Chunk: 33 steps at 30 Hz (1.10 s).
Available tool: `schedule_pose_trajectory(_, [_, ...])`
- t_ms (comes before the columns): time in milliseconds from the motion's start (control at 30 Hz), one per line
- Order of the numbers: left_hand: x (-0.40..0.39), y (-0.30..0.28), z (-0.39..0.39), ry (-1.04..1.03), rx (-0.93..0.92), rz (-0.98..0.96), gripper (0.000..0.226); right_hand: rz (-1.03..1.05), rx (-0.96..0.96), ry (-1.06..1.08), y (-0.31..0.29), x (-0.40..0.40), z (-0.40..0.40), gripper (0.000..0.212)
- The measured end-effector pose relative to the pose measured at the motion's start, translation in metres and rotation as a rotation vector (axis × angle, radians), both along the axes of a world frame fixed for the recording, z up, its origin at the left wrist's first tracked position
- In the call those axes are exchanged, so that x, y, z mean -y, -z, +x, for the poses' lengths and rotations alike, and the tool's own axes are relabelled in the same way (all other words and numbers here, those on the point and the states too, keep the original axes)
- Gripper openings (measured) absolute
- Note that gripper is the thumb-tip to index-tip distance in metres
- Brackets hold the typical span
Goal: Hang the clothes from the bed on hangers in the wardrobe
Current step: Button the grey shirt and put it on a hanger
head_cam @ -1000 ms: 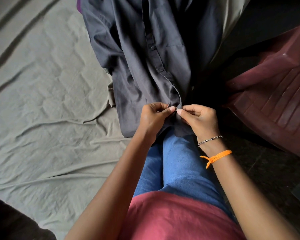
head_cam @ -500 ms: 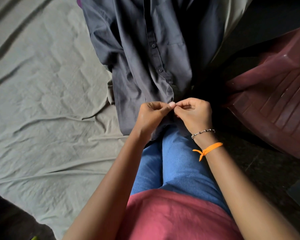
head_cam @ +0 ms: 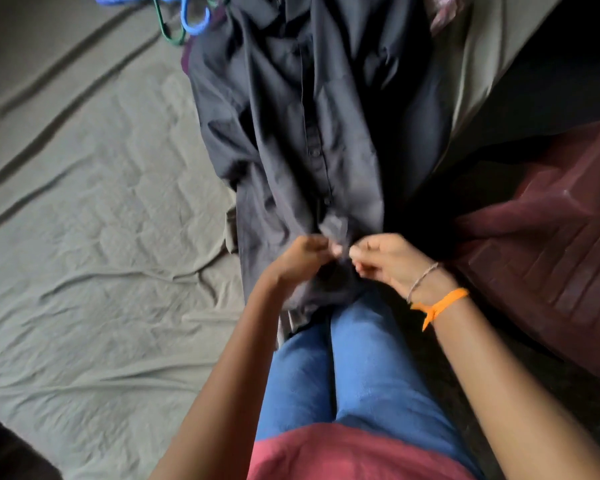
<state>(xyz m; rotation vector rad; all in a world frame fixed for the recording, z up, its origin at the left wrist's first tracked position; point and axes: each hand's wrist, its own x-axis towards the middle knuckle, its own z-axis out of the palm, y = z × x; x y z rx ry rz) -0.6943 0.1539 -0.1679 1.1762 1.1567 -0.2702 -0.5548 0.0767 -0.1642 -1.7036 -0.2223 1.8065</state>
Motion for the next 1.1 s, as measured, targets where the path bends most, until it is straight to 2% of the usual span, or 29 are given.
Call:
schedule_pose_trajectory(67, [-0.013, 0.017, 0.003, 0.174, -0.246, 0.255, 0.017, -0.026, 0.212, -0.078, 0.012, -0.017, 0.004, 0.027])
schedule_pose_trajectory(100, [-0.023, 0.018, 0.007, 0.163, -0.328, 0.346, 0.022, -0.029, 0.253, -0.073, 0.016, -0.029, 0.006, 0.027])
schedule_pose_trajectory(133, [-0.035, 0.015, 0.013, 0.068, -0.345, 0.377, 0.024, -0.021, 0.264, -0.06, 0.018, -0.044, 0.01, 0.026])
schedule_pose_trajectory(200, [-0.063, 0.007, 0.03, -0.087, -0.263, 0.376, 0.022, 0.028, 0.273, -0.079, 0.019, -0.077, 0.018, 0.026])
schedule_pose_trajectory(367, [-0.144, -0.002, 0.075, -0.193, -0.116, 0.438, 0.017, 0.182, 0.345, -0.182, 0.016, -0.168, 0.054, 0.026])
schedule_pose_trajectory(500, [-0.211, 0.006, 0.101, -0.339, -0.143, 0.65, 0.016, 0.229, 0.4, -0.186, 0.019, -0.247, 0.09, 0.02])
schedule_pose_trajectory(633, [-0.262, 0.025, 0.116, -0.381, -0.218, 0.859, 0.036, 0.361, 0.547, -0.225, 0.028, -0.322, 0.109, 0.028])
schedule_pose_trajectory(733, [-0.306, 0.044, 0.119, -0.333, -0.222, 0.884, 0.053, 0.564, 0.742, -0.328, 0.037, -0.395, 0.106, 0.028])
schedule_pose_trajectory(800, [-0.323, 0.06, 0.117, -0.293, -0.27, 0.818, 0.052, 0.738, 0.925, -0.452, 0.046, -0.449, 0.097, 0.036])
schedule_pose_trajectory(867, [-0.328, 0.073, 0.115, -0.344, -0.294, 0.7, 0.042, 0.819, 1.041, -0.703, 0.056, -0.5, 0.084, 0.051])
schedule_pose_trajectory(967, [-0.328, 0.084, 0.117, -0.501, -0.325, 0.657, 0.023, 0.711, 1.196, -1.18, 0.076, -0.557, 0.067, 0.064])
schedule_pose_trajectory(1033, [-0.331, 0.085, 0.117, -0.593, -0.386, 0.666, 0.019, 0.647, 1.324, -1.392, 0.087, -0.576, 0.063, 0.058])
schedule_pose_trajectory(1100, [-0.336, 0.083, 0.114, -0.628, -0.457, 0.635, 0.019, 0.692, 1.425, -1.485, 0.091, -0.581, 0.065, 0.045])
